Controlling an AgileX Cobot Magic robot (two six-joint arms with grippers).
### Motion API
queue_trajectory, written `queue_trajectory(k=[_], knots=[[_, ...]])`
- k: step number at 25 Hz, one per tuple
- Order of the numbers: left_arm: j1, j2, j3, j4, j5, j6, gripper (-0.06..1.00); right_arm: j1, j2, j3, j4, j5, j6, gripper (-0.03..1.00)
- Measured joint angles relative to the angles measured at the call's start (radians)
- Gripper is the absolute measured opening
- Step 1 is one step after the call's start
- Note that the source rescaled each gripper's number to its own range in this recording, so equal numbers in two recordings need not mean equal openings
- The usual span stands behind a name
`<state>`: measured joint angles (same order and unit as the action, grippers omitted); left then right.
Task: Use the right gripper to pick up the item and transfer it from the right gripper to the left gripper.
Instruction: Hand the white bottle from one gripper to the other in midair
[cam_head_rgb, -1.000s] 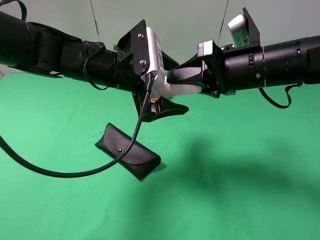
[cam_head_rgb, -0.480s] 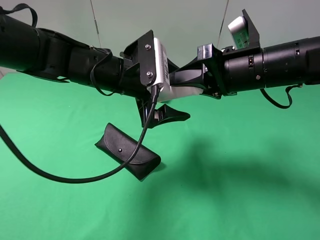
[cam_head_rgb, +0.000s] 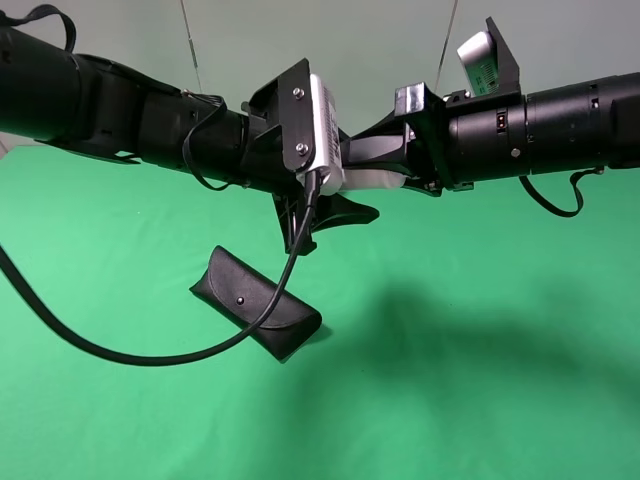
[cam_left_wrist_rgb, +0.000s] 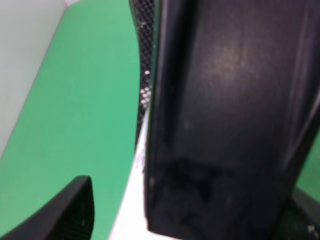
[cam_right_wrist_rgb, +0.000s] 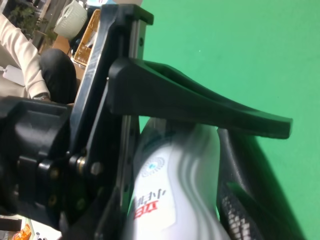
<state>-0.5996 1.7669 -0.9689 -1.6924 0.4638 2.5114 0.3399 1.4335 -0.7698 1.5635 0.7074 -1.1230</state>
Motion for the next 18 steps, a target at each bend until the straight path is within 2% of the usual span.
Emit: queue_trajectory(k=[18], knots=[[-0.003, 0.0, 0.0, -0.001, -0.017, -0.004, 0.44, 0.0, 0.0, 0.0, 0.0, -0.001, 0.0, 0.01]])
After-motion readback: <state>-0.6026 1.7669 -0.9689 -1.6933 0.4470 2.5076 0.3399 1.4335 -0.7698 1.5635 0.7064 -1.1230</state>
